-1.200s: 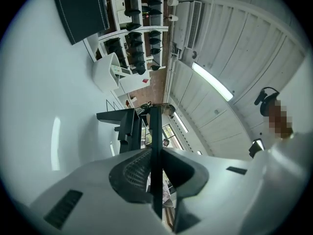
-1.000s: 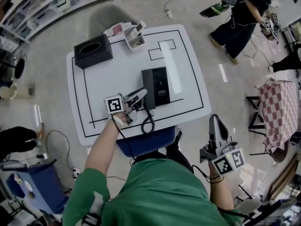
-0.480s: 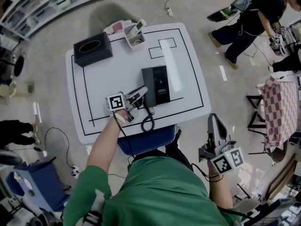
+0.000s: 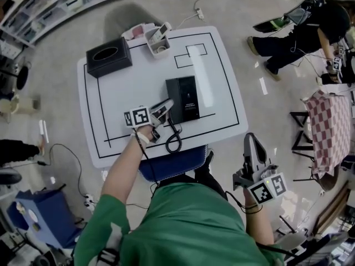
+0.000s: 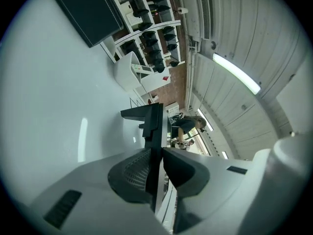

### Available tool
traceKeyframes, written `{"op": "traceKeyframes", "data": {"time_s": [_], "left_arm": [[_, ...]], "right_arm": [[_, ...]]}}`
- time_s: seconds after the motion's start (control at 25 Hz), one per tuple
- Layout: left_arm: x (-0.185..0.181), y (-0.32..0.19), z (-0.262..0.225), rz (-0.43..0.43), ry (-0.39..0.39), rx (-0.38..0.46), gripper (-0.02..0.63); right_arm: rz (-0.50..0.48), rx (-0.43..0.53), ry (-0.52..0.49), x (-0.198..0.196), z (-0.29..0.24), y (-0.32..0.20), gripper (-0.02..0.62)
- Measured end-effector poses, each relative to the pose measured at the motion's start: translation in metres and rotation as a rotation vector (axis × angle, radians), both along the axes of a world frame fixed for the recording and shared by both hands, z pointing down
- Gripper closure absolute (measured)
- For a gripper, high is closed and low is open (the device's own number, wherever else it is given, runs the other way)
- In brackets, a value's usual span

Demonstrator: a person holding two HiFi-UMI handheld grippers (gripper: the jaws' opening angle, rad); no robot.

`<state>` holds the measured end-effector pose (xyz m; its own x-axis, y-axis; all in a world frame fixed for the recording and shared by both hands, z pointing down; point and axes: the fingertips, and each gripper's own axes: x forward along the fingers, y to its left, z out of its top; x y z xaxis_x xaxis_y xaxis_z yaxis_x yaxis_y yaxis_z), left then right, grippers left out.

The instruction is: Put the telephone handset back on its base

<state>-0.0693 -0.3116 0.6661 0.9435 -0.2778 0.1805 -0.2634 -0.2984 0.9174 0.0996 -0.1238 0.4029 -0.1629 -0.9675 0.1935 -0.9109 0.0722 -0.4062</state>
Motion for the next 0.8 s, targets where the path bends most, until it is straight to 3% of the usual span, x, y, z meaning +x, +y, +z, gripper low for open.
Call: {"op": "traceKeyframes", "data": {"time_s": [0.12,0.36,0.6,0.8], "left_arm": [[-0.001,0.001,0.002,-0.010,-0.058,0.011,0.514],[-0.005,0.001,-0.005,0.003,-0.219,0.113,0.511],[-0.010,-0.005,-0.022,-0.038,-0.258,0.176,0.472],[-0.036,-0.001,-0.067,-0.147,-0.253,0.270,0.472]], "right_arm": [[-0.008,0.003,-0.003,-0.002,0.000,0.002,0.580],[-0.024,0.013,-0.005,-0.009,-0.004,0.008,0.580],[-0.022,0.020,-0.001,-0.003,-0.003,0.014,0.580],[-0.044,0.037,0.010,-0.003,-0.002,0.008,0.580]]}}
